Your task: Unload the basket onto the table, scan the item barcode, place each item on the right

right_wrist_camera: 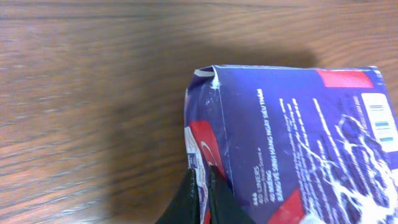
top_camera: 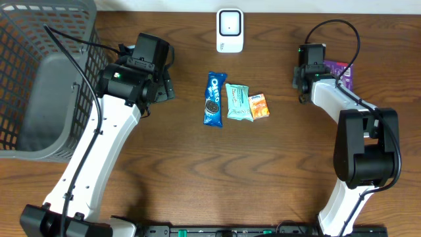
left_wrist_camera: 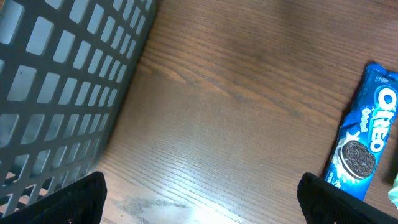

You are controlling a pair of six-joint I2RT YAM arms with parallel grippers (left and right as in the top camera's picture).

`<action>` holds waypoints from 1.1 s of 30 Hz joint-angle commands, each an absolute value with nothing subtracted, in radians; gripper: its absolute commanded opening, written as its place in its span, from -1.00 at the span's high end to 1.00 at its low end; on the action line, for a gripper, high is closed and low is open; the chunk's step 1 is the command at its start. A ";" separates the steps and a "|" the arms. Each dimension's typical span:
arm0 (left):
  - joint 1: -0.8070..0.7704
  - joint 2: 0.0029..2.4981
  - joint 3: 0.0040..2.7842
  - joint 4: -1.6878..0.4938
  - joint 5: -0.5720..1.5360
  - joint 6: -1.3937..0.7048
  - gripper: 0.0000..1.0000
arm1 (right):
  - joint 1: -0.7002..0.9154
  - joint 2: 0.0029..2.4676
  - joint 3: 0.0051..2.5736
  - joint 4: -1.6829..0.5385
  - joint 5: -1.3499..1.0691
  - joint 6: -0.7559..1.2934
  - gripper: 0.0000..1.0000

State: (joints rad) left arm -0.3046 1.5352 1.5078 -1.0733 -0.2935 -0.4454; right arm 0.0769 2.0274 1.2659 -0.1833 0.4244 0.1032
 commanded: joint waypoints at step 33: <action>-0.302 1.537 1.509 -1.076 -0.300 -0.454 -0.96 | -0.042 1.900 1.158 -0.446 0.233 0.100 0.98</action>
